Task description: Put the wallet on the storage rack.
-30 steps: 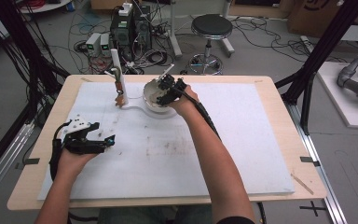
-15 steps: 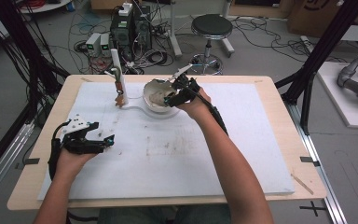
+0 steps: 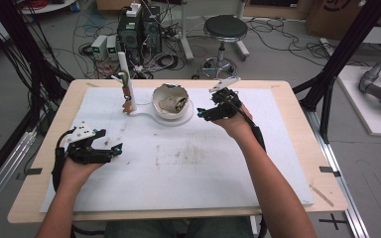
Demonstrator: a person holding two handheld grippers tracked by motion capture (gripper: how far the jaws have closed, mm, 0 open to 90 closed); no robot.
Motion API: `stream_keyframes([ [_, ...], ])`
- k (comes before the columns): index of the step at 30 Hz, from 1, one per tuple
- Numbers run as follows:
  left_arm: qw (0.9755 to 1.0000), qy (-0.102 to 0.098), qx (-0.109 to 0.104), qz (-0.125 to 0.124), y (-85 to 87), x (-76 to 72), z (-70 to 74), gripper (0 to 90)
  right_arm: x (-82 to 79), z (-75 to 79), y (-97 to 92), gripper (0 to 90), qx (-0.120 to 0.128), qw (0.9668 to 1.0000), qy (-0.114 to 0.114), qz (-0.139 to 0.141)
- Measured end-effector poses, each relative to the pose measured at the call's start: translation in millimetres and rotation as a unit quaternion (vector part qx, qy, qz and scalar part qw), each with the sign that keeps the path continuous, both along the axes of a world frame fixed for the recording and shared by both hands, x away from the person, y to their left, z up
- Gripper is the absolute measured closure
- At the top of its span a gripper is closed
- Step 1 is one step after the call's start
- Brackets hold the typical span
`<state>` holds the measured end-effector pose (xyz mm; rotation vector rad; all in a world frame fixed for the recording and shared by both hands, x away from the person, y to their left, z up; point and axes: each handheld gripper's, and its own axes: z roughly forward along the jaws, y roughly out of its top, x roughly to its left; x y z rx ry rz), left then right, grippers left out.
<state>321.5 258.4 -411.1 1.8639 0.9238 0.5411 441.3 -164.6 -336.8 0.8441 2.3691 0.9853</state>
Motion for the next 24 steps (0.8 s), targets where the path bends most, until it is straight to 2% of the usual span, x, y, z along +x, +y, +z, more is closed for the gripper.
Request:
stream_keyframes([
  [4, 1.0, -0.004, 0.005, -0.005, -1.9, -0.1, 0.5, 15.4, -14.5, -4.1, -18.8, 20.5, 0.015, 0.9998, -0.008, -0.003],
  [11, 1.0, -0.008, -0.001, -0.003, -3.8, 0.3, 0.4, 15.4, -36.3, -10.6, -41.8, 20.5, 0.036, 0.9992, -0.015, -0.004],
  [15, 0.9999, -0.01, 0.001, -0.009, -5.8, 0.6, 0.1, 15.4, -45.1, -16.5, -57.9, 20.5, 0.051, 0.9984, -0.021, -0.008],
  [24, 0.9999, -0.011, 0.0, -0.011, -7.8, 1.1, 0.1, 15.4, -59.2, -35.8, -89.5, 20.4, 0.075, 0.9966, -0.017, -0.029],
])
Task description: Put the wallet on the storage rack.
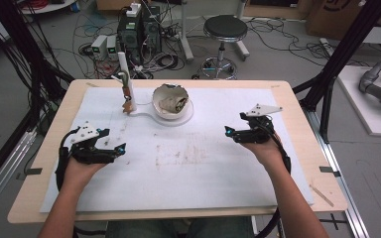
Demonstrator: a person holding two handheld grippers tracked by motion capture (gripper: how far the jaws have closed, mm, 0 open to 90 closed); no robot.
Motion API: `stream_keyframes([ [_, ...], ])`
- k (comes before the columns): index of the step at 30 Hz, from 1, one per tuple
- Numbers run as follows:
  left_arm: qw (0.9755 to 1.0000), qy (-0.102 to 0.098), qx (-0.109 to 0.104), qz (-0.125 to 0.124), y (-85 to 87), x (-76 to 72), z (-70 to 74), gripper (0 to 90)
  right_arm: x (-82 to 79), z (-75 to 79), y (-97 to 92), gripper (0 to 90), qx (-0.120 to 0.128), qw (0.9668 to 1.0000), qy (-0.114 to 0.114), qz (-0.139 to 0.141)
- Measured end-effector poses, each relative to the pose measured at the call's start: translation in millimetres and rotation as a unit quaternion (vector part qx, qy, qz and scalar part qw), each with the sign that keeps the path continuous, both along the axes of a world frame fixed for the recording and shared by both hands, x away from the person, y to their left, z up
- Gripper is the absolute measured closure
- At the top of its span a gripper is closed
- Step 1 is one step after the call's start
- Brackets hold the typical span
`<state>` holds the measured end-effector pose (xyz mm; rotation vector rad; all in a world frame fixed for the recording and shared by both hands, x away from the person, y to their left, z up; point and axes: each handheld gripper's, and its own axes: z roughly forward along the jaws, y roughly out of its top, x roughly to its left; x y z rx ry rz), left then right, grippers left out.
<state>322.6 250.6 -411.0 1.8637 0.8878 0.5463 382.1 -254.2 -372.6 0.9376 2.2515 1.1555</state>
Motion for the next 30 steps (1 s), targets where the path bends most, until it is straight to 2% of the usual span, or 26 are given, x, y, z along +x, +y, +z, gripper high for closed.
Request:
stream_keyframes([
  [6, 1.0, -0.002, -0.005, -0.004, -1.7, 0.0, -0.6, 15.4, -11.5, -16.6, -15.7, 20.1, 0.026, 0.9995, 0.006, -0.015],
  [15, 0.9999, -0.002, -0.004, -0.009, -5.8, 1.3, -3.0, 15.4, -26.4, -38.2, -32.6, 20.0, 0.055, 0.9984, 0.0, -0.018],
  [22, 0.9999, 0.001, -0.009, -0.008, -5.9, 2.5, -5.2, 15.4, -32.7, -42.1, -33.3, 19.6, 0.043, 0.9986, 0.018, -0.024],
  [25, 0.9999, 0.001, -0.01, -0.008, -6.2, 2.9, -5.3, 15.4, -37.0, -48.9, -33.1, 19.7, 0.047, 0.9987, -0.001, -0.019],
  [27, 0.9999, 0.0, -0.009, -0.008, -6.6, 3.2, -4.9, 15.4, -36.2, -52.4, -34.1, 19.7, 0.045, 0.9988, 0.007, -0.018],
  [30, 0.9999, 0.0, -0.008, -0.009, -7.7, 3.4, -4.8, 15.4, -36.4, -52.5, -36.6, 19.7, 0.046, 0.9987, 0.003, -0.023],
])
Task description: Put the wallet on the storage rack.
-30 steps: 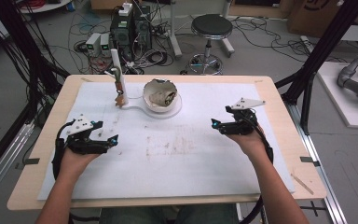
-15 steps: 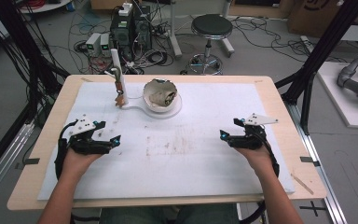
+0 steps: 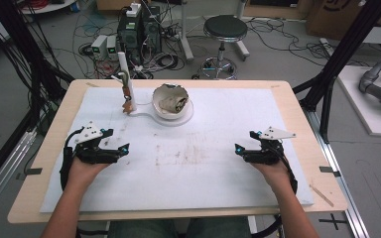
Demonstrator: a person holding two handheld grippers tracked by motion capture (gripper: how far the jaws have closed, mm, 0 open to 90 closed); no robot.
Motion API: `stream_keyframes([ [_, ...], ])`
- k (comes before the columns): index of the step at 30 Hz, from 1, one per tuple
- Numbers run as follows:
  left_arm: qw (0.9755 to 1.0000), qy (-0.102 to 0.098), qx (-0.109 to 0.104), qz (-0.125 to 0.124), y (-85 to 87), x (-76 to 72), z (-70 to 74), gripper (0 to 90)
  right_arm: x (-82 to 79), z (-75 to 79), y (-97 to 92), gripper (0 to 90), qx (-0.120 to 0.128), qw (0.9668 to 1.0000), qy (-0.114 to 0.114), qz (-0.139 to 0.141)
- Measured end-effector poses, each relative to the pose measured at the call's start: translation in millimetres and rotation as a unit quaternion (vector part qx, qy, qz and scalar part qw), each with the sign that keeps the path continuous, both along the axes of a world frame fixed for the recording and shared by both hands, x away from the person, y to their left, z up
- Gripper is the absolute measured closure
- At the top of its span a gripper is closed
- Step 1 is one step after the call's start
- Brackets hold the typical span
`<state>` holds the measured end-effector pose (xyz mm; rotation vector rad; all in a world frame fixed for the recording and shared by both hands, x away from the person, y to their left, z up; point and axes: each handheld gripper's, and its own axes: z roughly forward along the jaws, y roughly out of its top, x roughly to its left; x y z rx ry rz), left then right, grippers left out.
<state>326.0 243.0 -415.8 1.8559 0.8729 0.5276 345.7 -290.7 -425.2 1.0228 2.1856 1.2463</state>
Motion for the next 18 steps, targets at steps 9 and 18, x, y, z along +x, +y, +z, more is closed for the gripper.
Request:
stream_keyframes([
  [9, 1.0, 0.001, -0.003, -0.004, -1.4, 1.8, -0.8, 15.4, 1.4, -1.1, -4.0, 19.7, 0.002, 1.0, -0.001, -0.006],
  [18, 1.0, 0.0, -0.001, -0.006, -1.8, 1.4, -0.7, 15.4, 0.4, -0.6, -6.0, 19.7, 0.004, 0.9999, 0.0, -0.011],
])
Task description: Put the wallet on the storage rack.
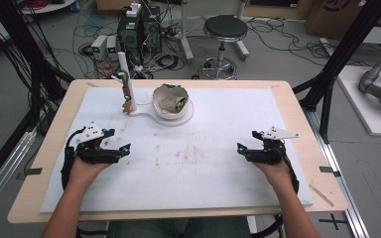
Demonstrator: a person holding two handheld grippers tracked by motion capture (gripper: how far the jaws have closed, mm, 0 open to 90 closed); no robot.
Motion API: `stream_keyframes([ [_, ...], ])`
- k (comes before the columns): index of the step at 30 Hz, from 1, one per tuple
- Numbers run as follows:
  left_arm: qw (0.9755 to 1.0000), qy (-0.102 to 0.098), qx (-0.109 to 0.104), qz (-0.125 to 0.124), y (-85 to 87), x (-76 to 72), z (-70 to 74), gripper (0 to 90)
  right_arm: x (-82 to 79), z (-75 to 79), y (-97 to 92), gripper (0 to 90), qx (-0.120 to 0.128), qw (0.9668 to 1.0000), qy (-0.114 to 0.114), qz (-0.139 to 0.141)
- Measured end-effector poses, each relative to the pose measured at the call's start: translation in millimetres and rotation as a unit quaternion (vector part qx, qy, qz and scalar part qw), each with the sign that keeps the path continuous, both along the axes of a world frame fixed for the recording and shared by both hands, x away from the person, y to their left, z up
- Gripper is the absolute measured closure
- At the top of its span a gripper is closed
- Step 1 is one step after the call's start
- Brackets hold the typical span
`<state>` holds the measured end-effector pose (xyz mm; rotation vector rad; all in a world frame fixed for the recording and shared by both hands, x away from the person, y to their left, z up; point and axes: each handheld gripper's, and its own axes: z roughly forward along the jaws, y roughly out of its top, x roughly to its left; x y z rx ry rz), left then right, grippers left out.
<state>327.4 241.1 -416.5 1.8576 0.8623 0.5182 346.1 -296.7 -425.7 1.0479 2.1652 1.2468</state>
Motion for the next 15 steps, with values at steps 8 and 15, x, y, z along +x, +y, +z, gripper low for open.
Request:
stream_keyframes([
  [8, 1.0, 0.001, 0.002, 0.002, -0.3, 0.2, -0.2, 15.4, 1.2, -0.7, -1.1, 19.7, 0.001, 1.0, 0.001, 0.0],
  [15, 1.0, 0.005, 0.004, 0.005, -0.2, 0.3, -0.6, 15.4, -0.5, 0.3, 0.3, 19.7, 0.0, 1.0, -0.003, 0.002],
])
